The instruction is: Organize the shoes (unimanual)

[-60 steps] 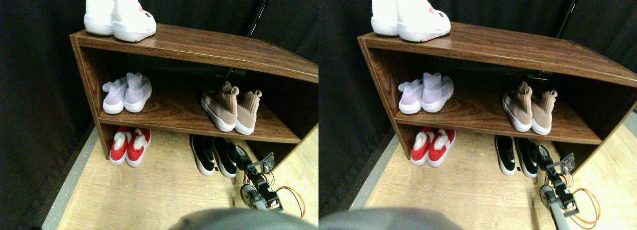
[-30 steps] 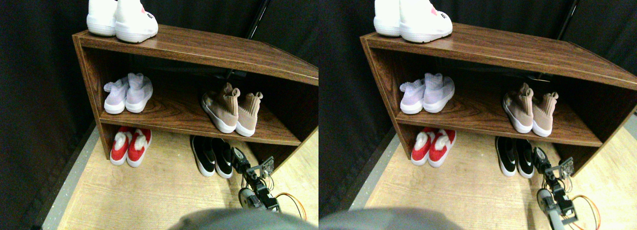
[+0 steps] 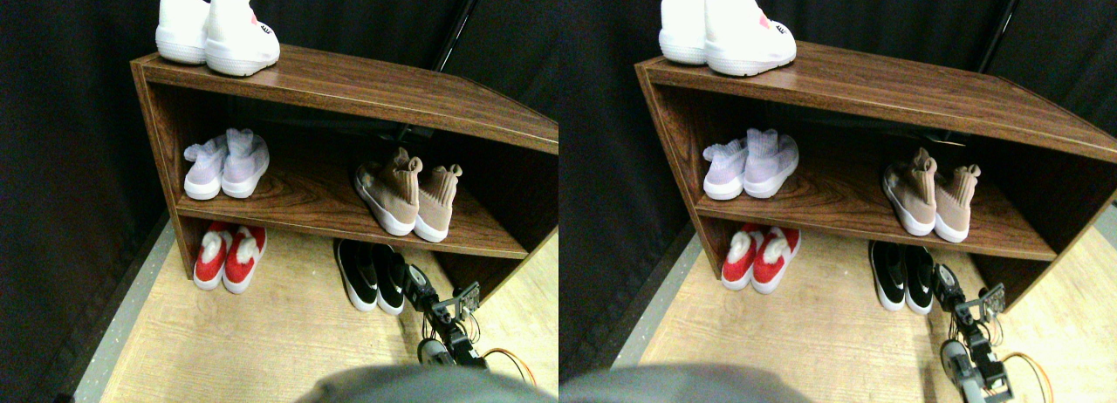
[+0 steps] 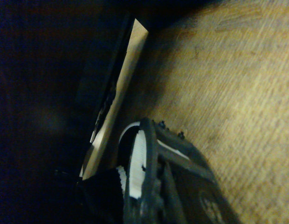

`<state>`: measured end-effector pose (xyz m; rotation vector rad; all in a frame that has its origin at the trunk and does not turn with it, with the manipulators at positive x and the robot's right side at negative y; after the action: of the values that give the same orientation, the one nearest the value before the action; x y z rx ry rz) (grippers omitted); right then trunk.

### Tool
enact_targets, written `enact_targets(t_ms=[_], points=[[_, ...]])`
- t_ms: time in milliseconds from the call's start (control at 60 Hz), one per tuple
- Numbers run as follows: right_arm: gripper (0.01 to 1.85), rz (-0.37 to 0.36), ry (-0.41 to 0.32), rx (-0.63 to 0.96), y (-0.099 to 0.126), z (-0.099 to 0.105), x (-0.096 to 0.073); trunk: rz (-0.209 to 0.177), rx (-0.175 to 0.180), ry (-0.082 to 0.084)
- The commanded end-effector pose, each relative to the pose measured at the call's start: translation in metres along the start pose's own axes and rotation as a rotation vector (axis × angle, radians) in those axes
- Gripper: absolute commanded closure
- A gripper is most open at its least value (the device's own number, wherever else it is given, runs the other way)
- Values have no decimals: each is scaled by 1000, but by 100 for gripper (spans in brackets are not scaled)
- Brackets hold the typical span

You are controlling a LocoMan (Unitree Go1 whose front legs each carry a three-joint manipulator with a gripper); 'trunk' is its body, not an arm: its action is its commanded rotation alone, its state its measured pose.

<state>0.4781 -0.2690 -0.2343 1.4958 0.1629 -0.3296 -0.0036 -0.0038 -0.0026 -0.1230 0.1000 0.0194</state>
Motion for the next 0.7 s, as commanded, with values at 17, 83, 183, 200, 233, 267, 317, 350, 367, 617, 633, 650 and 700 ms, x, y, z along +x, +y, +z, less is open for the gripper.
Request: enact_targets(t_ms=[17, 83, 183, 200, 233, 267, 317, 350, 367, 617, 633, 650, 700], points=[[180, 59, 6, -16, 8, -6, -1, 16, -17, 19], [180, 56, -4, -34, 8, -7, -1, 16, -17, 21], [180, 39, -4, -11, 5, -10, 1, 15, -20, 23], [180, 37, -3, -15, 4, -10, 2, 16, -21, 23], [180, 36, 3, -12, 3, -11, 2, 16, -22, 23], [180, 31, -8, -10, 3, -12, 2, 16, -20, 26], [180, 29, -10, 0, 2, -12, 3, 15, -19, 27], [180, 26, -22, -2, 3, -14, 2, 14, -20, 30], [180, 26, -23, -1, 3, -14, 2, 14, -20, 30], [180, 31, -22, -22, 7, -16, 5, 9, -21, 31], [180, 33, -28, -24, 8, -14, 6, 8, -21, 30], [180, 33, -28, -24, 8, -14, 6, 6, -21, 29], [180, 42, -38, -14, 11, -12, 5, 4, -20, 29]])
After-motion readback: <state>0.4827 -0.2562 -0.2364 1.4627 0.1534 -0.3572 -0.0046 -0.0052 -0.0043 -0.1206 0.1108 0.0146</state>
